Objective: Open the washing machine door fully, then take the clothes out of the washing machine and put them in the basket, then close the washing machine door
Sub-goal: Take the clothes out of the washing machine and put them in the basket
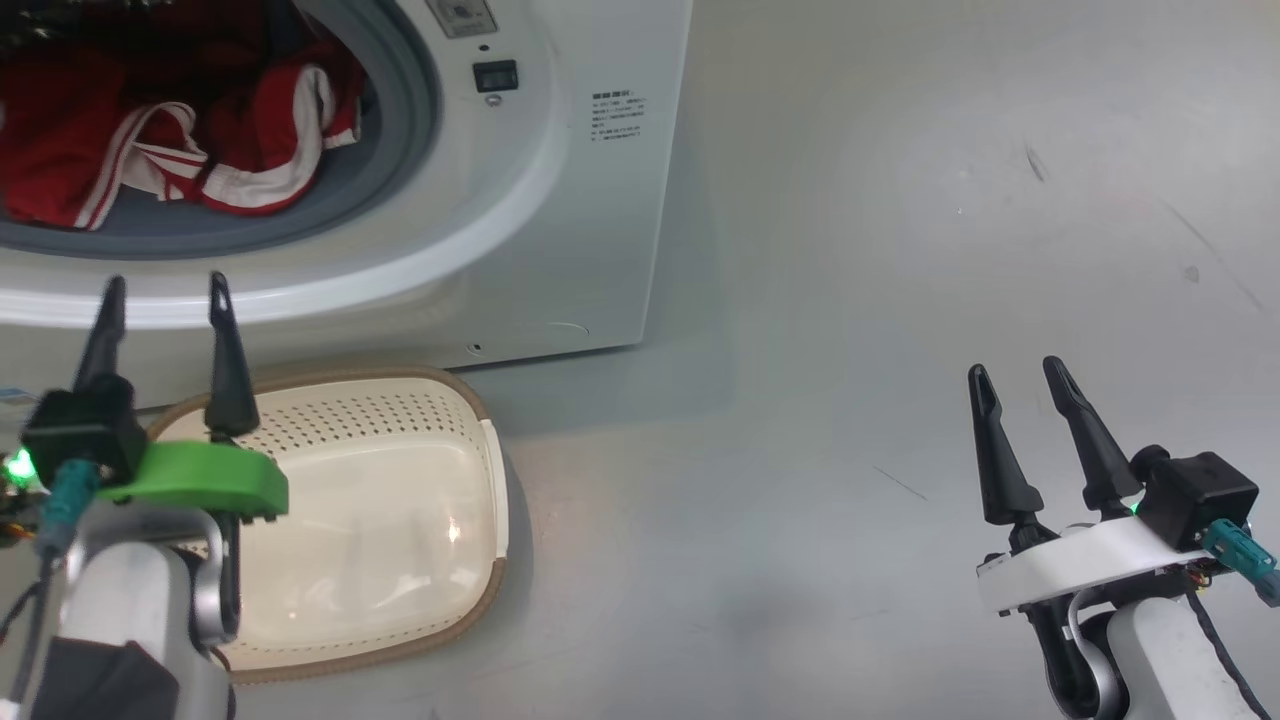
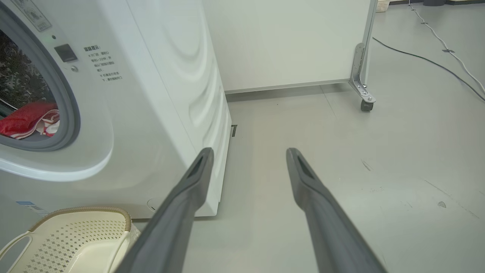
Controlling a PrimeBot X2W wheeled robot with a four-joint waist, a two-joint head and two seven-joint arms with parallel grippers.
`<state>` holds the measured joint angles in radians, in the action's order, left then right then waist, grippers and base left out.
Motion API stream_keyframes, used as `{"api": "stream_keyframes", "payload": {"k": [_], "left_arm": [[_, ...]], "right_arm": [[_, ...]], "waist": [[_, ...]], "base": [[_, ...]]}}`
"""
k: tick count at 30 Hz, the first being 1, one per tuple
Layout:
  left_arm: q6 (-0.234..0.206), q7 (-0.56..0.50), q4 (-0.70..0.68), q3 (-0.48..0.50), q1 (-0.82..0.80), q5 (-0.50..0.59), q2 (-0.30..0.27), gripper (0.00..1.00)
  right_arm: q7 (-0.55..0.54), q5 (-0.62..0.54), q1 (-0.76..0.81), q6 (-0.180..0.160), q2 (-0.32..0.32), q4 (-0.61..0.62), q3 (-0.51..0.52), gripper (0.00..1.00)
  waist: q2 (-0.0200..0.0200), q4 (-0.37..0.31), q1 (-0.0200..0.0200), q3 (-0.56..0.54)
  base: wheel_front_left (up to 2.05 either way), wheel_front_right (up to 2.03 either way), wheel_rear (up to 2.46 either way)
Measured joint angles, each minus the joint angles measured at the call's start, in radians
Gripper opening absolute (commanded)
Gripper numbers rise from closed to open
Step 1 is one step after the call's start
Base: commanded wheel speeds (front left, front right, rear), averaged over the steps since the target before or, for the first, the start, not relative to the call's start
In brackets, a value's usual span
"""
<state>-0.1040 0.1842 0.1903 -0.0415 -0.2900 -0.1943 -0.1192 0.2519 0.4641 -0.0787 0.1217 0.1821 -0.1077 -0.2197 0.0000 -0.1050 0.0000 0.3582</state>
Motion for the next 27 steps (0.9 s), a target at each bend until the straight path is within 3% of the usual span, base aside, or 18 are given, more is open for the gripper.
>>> {"api": "stream_keyframes", "payload": {"k": [3, 13, 27], "left_arm": [[-0.002, -0.042, 0.004, 0.036, -0.062, -0.003, -0.018, 1.00], [-0.005, -0.210, 0.096, 0.089, -0.248, 0.091, -0.176, 1.00], [-0.007, -0.421, 0.226, 0.100, -0.439, 0.215, -0.305, 1.00]], "right_arm": [[0.000, 0.001, -0.019, 0.000, -0.001, 0.000, -0.012, 1.00], [0.000, 0.017, -0.077, 0.000, -0.024, -0.020, -0.048, 1.00], [0.000, 0.030, -0.135, 0.000, -0.029, -0.034, -0.088, 1.00]], "waist": [[0.0000, -0.025, 0.0000, 0.036], [0.0000, -0.117, 0.0000, 0.133], [0.0000, -0.200, 0.0000, 0.220]], "base": [[0.00, 0.00, 0.00], [0.00, 0.00, 0.00], [0.00, 0.00, 0.00]]}}
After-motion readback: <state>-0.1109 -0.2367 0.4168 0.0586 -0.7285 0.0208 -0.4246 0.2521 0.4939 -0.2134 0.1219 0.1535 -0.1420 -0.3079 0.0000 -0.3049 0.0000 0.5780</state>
